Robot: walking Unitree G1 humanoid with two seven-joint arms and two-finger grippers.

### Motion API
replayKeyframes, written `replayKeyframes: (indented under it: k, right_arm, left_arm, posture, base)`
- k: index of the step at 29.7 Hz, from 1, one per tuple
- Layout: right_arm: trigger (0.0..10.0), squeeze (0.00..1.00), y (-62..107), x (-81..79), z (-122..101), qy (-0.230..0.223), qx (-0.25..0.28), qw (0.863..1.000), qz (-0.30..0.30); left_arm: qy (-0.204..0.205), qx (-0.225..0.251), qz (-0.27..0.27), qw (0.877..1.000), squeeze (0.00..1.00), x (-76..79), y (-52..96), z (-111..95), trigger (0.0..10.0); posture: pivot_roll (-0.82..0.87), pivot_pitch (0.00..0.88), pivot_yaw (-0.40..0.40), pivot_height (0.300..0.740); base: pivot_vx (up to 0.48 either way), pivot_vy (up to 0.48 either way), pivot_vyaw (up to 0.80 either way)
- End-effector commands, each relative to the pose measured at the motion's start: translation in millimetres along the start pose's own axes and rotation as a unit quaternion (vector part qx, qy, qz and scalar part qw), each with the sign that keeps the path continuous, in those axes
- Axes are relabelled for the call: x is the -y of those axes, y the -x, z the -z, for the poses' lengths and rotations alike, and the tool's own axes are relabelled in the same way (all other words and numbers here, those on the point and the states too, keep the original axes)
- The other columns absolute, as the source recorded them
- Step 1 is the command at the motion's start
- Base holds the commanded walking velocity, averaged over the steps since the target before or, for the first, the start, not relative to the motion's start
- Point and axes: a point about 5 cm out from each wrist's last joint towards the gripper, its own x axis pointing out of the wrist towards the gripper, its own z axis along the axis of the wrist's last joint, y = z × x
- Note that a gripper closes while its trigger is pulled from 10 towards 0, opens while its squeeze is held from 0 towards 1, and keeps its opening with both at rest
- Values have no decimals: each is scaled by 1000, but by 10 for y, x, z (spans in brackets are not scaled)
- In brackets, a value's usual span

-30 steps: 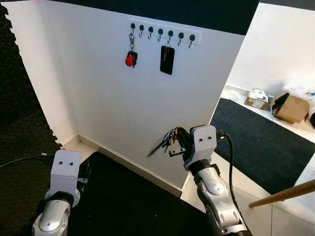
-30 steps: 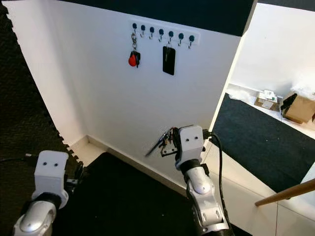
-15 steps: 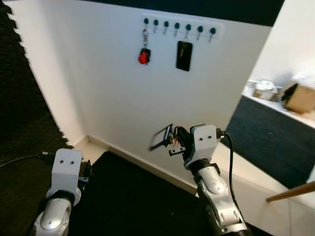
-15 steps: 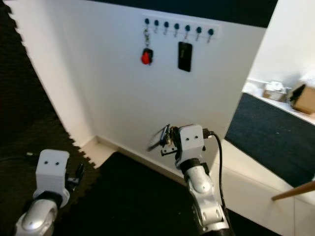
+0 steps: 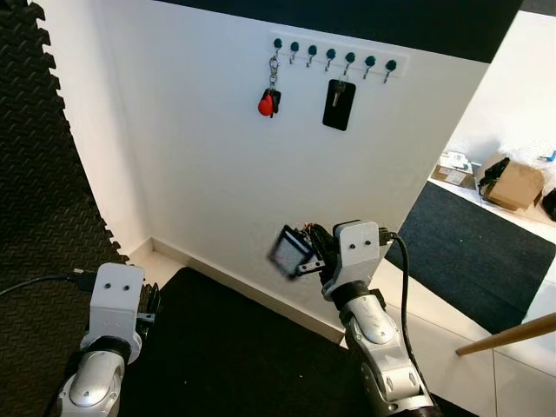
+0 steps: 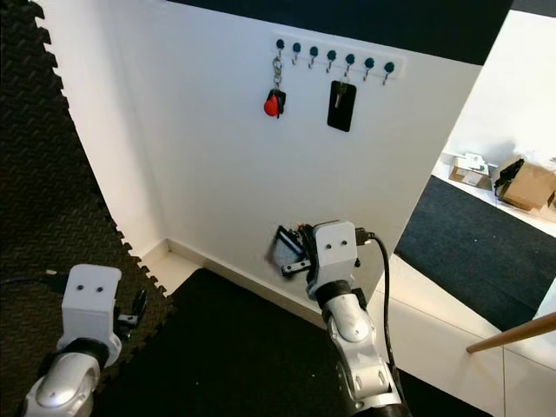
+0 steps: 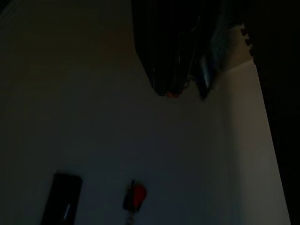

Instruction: Hang keys on a hook

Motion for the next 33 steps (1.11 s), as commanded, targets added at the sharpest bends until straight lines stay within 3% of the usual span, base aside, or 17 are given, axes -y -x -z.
replayKeyframes:
  k: [1,33]
  right_arm:
    - [10000,0,23,39,21,-2,-4,1000,10]
    - [10000,0,27,35,21,-2,-4,1000,6]
  left_arm:
    - [-8,-4,6,1000,0,20,18,18,10000]
    - [-18,-3,14,1000,0,40,20,25,10000]
  posture:
    - [160,139,-44,740]
    - [160,136,-47,740]
  base:
    - [0,0,0]
    - [0,-49,0]
